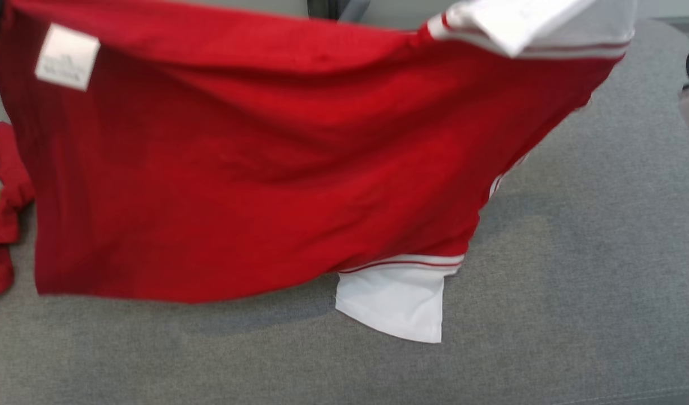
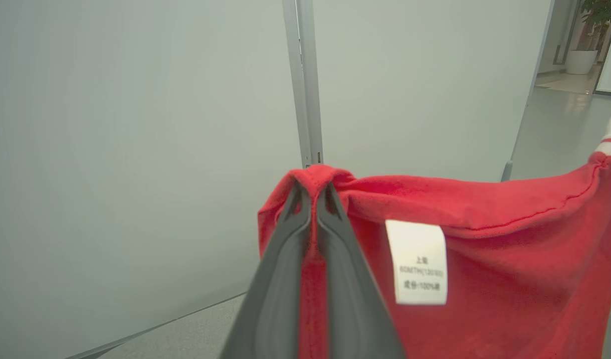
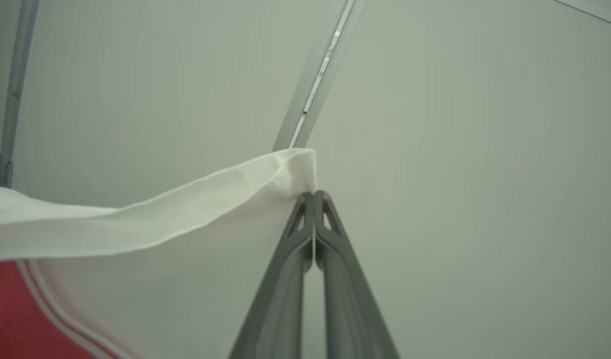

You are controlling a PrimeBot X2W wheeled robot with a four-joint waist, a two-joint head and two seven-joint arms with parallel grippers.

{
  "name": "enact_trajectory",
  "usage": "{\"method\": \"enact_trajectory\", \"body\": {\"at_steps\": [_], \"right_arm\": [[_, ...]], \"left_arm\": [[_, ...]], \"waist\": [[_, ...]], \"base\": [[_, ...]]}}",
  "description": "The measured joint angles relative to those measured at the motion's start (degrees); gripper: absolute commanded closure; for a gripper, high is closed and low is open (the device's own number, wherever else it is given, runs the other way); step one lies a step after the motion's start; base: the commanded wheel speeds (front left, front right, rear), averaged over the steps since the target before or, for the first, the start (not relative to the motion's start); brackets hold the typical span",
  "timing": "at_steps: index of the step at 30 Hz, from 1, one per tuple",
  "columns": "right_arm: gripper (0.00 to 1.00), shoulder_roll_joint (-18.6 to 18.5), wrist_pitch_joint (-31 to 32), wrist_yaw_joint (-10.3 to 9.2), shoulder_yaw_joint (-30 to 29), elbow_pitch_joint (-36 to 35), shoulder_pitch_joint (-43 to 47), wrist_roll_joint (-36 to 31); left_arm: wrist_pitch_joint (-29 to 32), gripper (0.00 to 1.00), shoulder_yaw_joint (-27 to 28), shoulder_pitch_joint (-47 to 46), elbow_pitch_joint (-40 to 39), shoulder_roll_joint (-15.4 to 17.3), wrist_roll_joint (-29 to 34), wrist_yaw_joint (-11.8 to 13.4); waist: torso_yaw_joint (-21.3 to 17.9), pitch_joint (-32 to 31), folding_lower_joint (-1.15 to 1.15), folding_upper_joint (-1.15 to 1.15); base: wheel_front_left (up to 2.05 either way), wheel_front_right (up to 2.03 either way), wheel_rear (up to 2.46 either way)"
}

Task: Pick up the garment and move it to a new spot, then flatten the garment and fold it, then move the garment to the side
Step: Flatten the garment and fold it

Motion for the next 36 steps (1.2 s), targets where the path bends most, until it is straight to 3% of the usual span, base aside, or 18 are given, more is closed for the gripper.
{"method": "enact_trajectory", "body": {"at_steps": [6,10,12,16,17,20,24,29,36], "right_arm": [[1.0,3.49,0.19,0.0,3.55,9.64,-20.28,-2.94],[1.0,8.2,-1.24,0.0,4.9,19.17,-35.48,-6.7],[1.0,8.49,-2.3,0.01,7.12,23.27,-43.0,-10.93],[1.0,12.7,-6.5,0.02,6.83,31.73,-56.36,-15.8],[1.0,14.12,-8.93,0.02,6.14,35.64,-61.41,-18.02],[1.0,15.25,-11.56,0.02,5.83,41.16,-65.61,-20.01],[1.0,16.41,-15.72,0.02,6.14,45.75,-65.28,-20.28],[1.0,16.14,-21.85,0.02,7.58,47.85,-53.04,-19.2],[1.0,15.08,-26.26,0.02,8.56,42.52,-31.86,-18.64]], "left_arm": [[2.58,1.0,-6.12,-25.96,14.81,0.45,3.96,-1.82],[-0.01,1.0,-9.38,-41.74,27.1,-2.24,8.87,-2.26],[-3.7,1.0,-10.29,-49.15,33.44,-4.07,11.95,-2.25],[-14.15,1.0,-12.12,-61.0,44.63,-6.37,19.08,-1.94],[-20.02,1.0,-13.03,-64.99,49.22,-6.8,22.3,-1.94],[-28.4,1.0,-14.48,-69.62,55.42,-7.39,25.85,-2.03],[-36.68,1.0,-15.41,-70.06,63.51,-8.96,26.09,-2.42],[-39.46,1.0,-19.45,-61.46,69.58,-9.78,24.87,-3.36],[-40.01,1.0,-25.48,-45.56,66.37,-8.1,18.04,-3.47]], "waist": [[0.42,8.33,0.0,0.0],[0.82,14.11,0.01,0.0],[1.06,16.96,0.01,0.0],[1.56,22.34,0.01,0.0],[1.77,24.76,0.01,0.0],[2.0,28.07,0.01,0.0],[2.12,31.94,0.02,0.0],[1.9,34.8,0.03,0.0],[1.32,32.72,0.02,0.0]], "base": [[0.0,0.0,0.0],[0.0,0.0,0.0],[0.0,0.0,0.0],[0.0,0.0,0.0],[0.0,0.0,0.0],[0.0,0.0,0.0],[0.0,0.0,0.0],[0.0,0.0,0.0],[0.0,0.0,0.0]]}}
